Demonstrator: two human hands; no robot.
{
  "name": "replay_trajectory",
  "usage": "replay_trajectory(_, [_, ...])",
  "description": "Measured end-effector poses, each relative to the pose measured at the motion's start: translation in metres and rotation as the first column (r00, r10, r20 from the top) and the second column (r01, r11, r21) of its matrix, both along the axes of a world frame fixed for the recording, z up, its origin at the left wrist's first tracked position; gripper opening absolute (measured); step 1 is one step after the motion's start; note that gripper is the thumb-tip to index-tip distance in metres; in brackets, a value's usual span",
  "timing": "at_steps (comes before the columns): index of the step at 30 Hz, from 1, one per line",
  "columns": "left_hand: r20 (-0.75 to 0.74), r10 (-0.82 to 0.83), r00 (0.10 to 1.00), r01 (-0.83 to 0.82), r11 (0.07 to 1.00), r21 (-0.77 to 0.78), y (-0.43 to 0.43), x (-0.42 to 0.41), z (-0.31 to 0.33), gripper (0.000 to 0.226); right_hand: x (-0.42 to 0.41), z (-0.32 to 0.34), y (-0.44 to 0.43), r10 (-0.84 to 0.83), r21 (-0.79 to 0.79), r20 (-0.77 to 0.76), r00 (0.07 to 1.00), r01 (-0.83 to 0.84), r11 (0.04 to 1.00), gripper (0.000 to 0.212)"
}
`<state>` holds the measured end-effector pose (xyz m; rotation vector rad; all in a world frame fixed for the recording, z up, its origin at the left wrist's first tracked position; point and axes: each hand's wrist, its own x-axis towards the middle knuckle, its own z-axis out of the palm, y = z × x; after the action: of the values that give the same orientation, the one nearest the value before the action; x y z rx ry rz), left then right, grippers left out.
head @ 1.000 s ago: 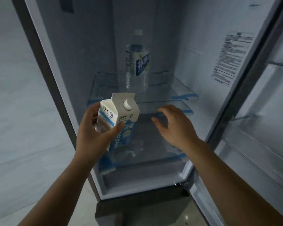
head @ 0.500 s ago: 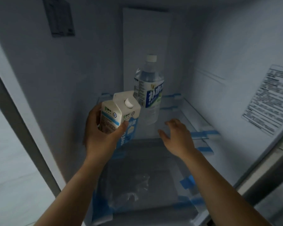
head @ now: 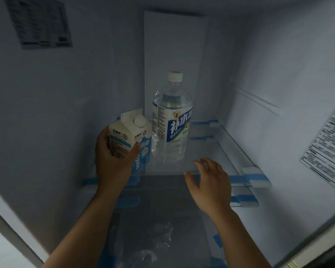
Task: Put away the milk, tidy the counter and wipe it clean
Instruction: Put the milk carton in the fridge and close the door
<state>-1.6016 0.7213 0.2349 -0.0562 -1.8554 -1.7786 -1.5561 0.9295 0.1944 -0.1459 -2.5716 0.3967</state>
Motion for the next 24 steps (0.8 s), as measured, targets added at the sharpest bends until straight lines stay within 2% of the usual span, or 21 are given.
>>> replay_trajectory(7, [0.004, -0.013, 1.0, 0.013, 0.996, -0.093, 0.003, -0.027, -0.004, 0.067, -0.001, -0.003, 0.001, -0.003, 0.002, -0.004, 1.0, 0.003, 1.0, 0.057])
replay_trajectory(12, [-0.009, -0.013, 1.0, 0.012, 0.997, -0.071, 0.003, -0.025, -0.006, 0.063, -0.002, -0.004, 0.001, -0.002, 0.004, -0.021, 1.0, 0.002, 1.0, 0.055])
replay_trajectory(17, [-0.044, 0.017, 0.999, -0.019, 0.998, -0.059, -0.002, -0.022, -0.012, 0.07, -0.002, -0.005, 0.002, 0.001, -0.001, -0.025, 1.0, -0.001, 1.0, 0.054])
replay_trajectory(24, [-0.093, 0.004, 0.996, -0.016, 0.992, -0.128, 0.003, -0.027, -0.008, 0.072, -0.003, -0.004, 0.002, 0.0, 0.022, -0.018, 1.0, 0.001, 1.0, 0.054])
